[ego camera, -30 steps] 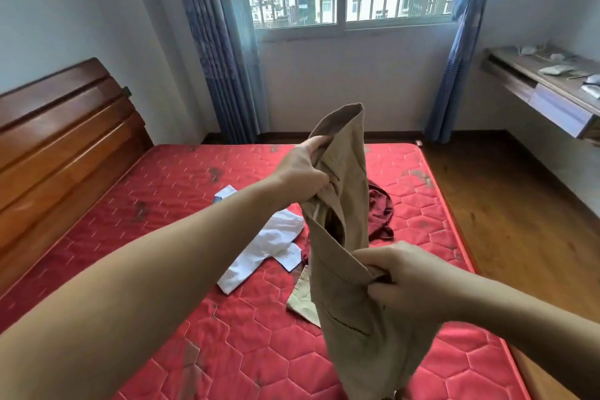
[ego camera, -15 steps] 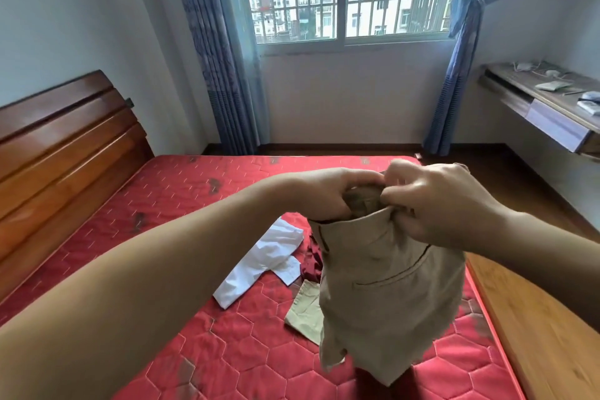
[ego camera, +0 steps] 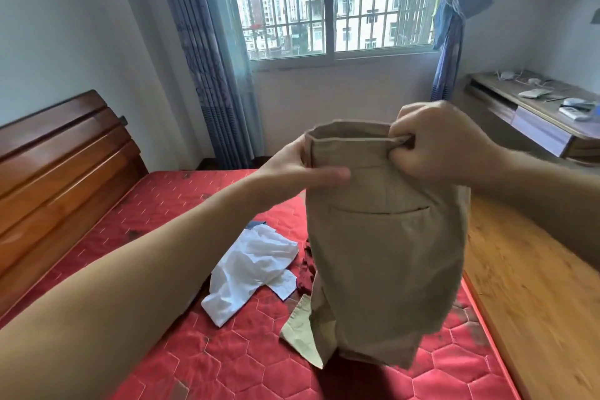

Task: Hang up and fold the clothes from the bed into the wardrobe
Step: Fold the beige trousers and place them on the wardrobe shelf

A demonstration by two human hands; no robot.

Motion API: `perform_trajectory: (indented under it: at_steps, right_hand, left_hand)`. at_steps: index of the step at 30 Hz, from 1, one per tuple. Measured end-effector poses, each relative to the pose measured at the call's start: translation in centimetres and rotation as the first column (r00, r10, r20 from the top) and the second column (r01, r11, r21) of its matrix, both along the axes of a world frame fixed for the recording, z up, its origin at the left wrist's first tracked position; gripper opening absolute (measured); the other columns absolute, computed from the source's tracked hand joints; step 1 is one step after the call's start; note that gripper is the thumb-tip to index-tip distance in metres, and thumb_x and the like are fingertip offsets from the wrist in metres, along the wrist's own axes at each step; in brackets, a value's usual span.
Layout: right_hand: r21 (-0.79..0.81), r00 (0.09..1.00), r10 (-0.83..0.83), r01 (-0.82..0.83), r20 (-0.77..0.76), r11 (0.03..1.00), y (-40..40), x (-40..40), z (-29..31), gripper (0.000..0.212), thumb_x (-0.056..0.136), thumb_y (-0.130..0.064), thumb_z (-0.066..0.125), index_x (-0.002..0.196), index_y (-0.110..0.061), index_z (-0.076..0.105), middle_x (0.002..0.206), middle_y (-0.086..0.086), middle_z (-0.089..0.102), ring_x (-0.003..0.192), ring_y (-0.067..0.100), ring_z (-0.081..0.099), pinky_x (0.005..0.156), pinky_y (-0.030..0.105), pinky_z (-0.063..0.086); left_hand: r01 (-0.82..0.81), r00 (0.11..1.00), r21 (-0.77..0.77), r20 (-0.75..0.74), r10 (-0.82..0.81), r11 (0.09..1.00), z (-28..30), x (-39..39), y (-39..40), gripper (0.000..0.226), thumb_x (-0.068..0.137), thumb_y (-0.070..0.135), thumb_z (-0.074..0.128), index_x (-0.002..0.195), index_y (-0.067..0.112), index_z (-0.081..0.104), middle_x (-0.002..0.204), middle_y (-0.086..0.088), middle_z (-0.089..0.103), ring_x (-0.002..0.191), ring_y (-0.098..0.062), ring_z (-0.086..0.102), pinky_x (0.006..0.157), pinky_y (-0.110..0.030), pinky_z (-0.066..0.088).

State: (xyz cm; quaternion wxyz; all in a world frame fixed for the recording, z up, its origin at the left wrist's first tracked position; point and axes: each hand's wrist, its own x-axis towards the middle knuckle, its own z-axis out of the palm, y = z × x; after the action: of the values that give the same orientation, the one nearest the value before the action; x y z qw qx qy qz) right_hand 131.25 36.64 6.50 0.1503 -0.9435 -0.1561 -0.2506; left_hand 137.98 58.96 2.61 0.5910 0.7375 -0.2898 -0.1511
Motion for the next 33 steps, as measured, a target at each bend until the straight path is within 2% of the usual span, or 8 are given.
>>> perform_trajectory:
  at_steps: [4, 8, 11, 14, 17, 22, 28, 33]
  right_hand:
    - [-0.033, 0.996, 0.086, -0.085, 0.039, 0.996, -0.9, -0.5, 4.5, 0.009, 0.074, -0.021, 0.066, 0.082, -0.019, 0.063, 0.072, -0.014, 0.058, 0.068, 0.003, 0.057, 0.063, 0.018, 0.042]
    - [0.258, 0.988, -0.05, 0.087, -0.145, 0.962, -5.3, -0.7, 4.8, 0.082, 0.056, -0.06, 0.083, 0.125, -0.031, 0.049, 0.115, -0.007, 0.061, 0.099, 0.016, 0.061, 0.083, 0.027, 0.048]
    - [0.822, 0.818, 0.403, 0.141, -0.41, 0.551, -6.4, -0.8, 2.4, 0.114, 0.035, -0.07, 0.086, 0.136, -0.034, 0.047, 0.131, -0.008, 0.061, 0.119, 0.018, 0.059, 0.098, 0.048, 0.045]
    - [0.94, 0.756, 0.58, 0.14, -0.304, 0.31, -4.9, -0.7, 0.2, 0.099, 0.035, -0.048, 0.095, 0.122, -0.017, 0.061, 0.115, 0.002, 0.071, 0.099, 0.016, 0.07, 0.083, 0.035, 0.057]
    - [0.965, 0.874, 0.434, 0.125, -0.217, 0.232, -2.7, -0.3, 1.8, 0.053, 0.062, -0.023, 0.08, 0.111, -0.01, 0.066, 0.109, 0.011, 0.072, 0.091, 0.02, 0.071, 0.084, 0.037, 0.056]
    - [0.976, 0.982, 0.185, -0.081, 0.042, 0.205, -0.6, 1.1, 7.6, 0.01, 0.083, -0.021, 0.073, 0.089, -0.014, 0.071, 0.081, -0.004, 0.075, 0.075, 0.01, 0.071, 0.072, 0.027, 0.058]
    - [0.915, 0.991, 0.051, -0.131, 0.121, 0.381, 0.1, 2.3, 10.7, 0.014, 0.082, -0.026, 0.075, 0.077, -0.012, 0.073, 0.084, 0.001, 0.075, 0.082, 0.017, 0.071, 0.077, 0.035, 0.059]
    - [0.963, 0.964, 0.249, -0.147, 0.089, 0.228, -2.0, -0.3, 11.5, 0.026, 0.084, -0.036, 0.069, 0.096, -0.012, 0.07, 0.094, -0.002, 0.076, 0.087, 0.013, 0.072, 0.076, 0.03, 0.059]
  left_hand:
    - [-0.271, 0.94, -0.166, 0.168, 0.298, 0.948, 1.6, -0.3, -1.6, 0.016, 0.078, 0.002, 0.078, 0.083, 0.016, 0.073, 0.075, 0.011, 0.073, 0.072, -0.002, 0.067, 0.071, -0.025, 0.057]
    - [-0.264, 0.949, -0.281, 0.097, 0.301, 0.923, 4.8, -0.1, -1.7, 0.012, 0.083, 0.001, 0.072, 0.088, 0.012, 0.072, 0.08, 0.003, 0.075, 0.077, -0.012, 0.069, 0.076, -0.029, 0.059]
    - [-0.244, 0.965, -0.361, -0.001, 0.262, 0.9, 6.8, -0.2, -1.3, 0.013, 0.086, 0.0, 0.067, 0.095, 0.009, 0.07, 0.083, -0.002, 0.075, 0.077, -0.016, 0.071, 0.075, -0.031, 0.06]
    - [-0.211, 0.977, -0.378, -0.062, 0.203, 0.901, 8.4, -0.6, -1.0, 0.014, 0.088, 0.002, 0.064, 0.099, 0.01, 0.069, 0.089, -0.005, 0.074, 0.08, -0.018, 0.071, 0.074, -0.031, 0.06]
    - [-0.214, 0.977, -0.388, -0.08, 0.199, 0.896, 10.4, -0.6, -0.5, 0.011, 0.09, 0.006, 0.062, 0.098, 0.01, 0.069, 0.088, -0.006, 0.074, 0.077, -0.018, 0.071, 0.075, -0.033, 0.06]
    - [-0.242, 0.97, -0.448, -0.101, 0.22, 0.861, 13.1, 0.5, 0.5, 0.038, 0.086, 0.042, 0.065, 0.112, 0.015, 0.068, 0.114, -0.007, 0.072, 0.104, -0.024, 0.069, 0.087, -0.039, 0.057]
    - [-0.324, 0.944, -0.298, -0.159, 0.289, 0.898, 8.6, 0.3, -0.4, 0.042, 0.074, 0.029, 0.079, 0.11, 0.011, 0.066, 0.097, -0.002, 0.076, 0.092, -0.018, 0.072, 0.071, -0.027, 0.058]
    - [-0.328, 0.941, -0.406, -0.217, 0.259, 0.853, 9.2, 0.1, -1.1, 0.027, 0.083, 0.014, 0.07, 0.11, 0.009, 0.068, 0.1, -0.004, 0.076, 0.089, -0.018, 0.072, 0.076, -0.03, 0.059]
